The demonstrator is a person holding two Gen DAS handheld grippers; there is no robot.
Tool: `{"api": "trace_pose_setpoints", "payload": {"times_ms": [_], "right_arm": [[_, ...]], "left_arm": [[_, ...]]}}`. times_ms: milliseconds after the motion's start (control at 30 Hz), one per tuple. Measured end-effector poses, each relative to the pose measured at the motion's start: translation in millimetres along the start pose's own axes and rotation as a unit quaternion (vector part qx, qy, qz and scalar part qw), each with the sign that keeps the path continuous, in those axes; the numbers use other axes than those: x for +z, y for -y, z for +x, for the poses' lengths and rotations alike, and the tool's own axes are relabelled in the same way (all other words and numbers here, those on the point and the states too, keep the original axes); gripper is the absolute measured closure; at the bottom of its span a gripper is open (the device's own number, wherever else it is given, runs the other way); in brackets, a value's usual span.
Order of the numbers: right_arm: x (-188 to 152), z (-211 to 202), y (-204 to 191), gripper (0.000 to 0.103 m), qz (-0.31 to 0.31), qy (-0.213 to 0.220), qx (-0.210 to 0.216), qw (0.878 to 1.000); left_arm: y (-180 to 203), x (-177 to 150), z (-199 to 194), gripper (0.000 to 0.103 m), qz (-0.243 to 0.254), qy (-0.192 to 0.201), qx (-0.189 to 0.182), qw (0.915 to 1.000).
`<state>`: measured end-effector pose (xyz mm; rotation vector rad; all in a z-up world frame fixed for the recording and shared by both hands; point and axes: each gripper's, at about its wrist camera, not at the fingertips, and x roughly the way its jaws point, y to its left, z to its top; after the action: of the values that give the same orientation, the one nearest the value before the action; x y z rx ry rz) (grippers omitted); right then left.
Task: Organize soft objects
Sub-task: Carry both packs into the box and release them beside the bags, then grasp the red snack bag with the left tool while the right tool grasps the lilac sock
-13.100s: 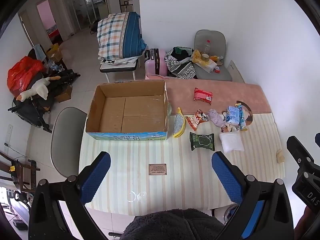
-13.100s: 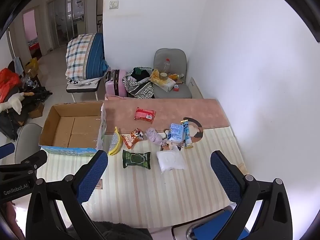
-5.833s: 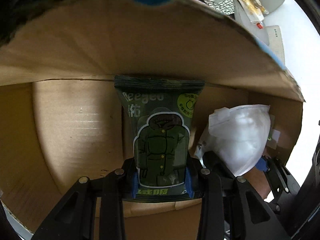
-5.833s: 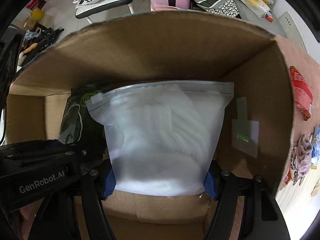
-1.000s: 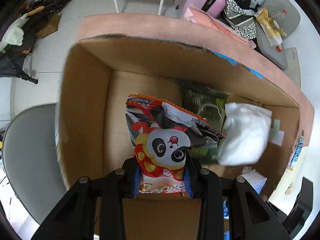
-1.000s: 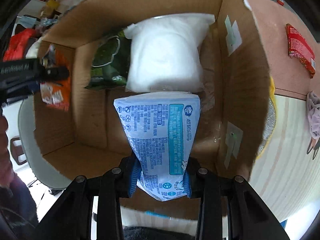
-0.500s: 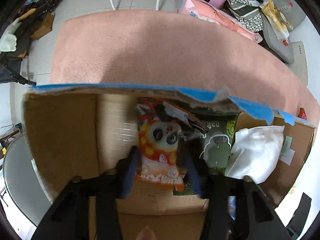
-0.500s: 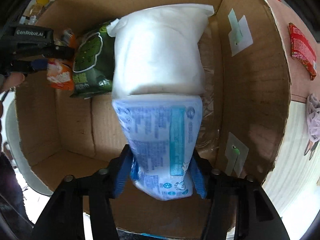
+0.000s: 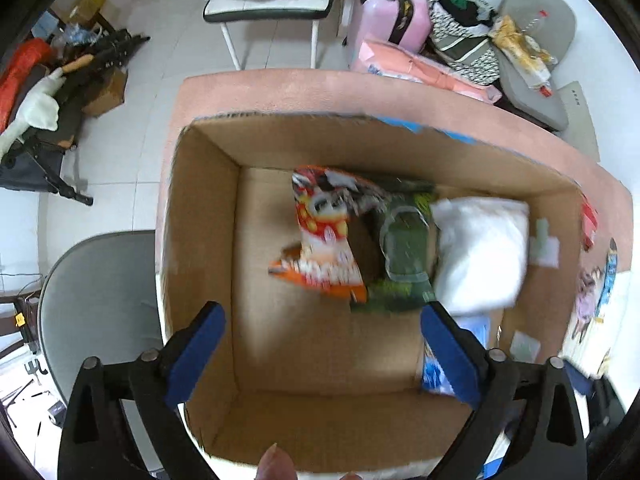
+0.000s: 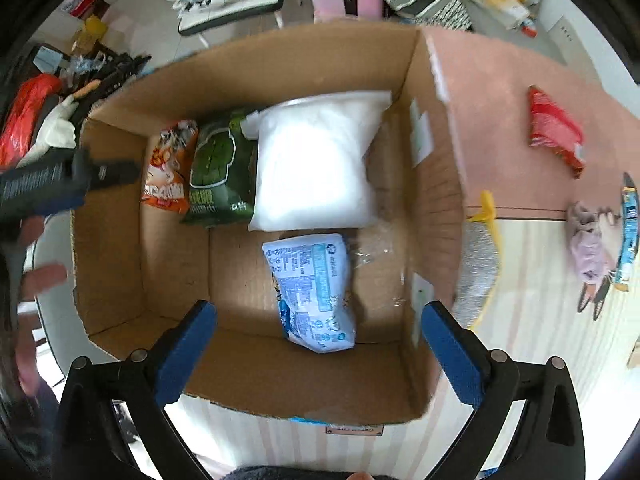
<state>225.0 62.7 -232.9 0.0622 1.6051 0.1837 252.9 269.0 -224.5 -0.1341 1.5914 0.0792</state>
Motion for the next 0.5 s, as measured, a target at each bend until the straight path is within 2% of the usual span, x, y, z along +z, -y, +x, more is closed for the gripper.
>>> {"api": "trace_pose_setpoints", "payload": {"times_ms": [233, 500], "right_arm": [[-22, -28, 4, 0.000, -0.011, 0.044, -0.015, 0.999], [-51, -67, 10, 0.000, -0.026, 0.072, 0.006, 0.997]], "left_arm": [[4, -50, -29, 0.002, -0.004, 0.035, 0.011, 0.9993], [15, -94, -58, 0.002, -0.013, 0.063, 0.018, 0.9978]]}}
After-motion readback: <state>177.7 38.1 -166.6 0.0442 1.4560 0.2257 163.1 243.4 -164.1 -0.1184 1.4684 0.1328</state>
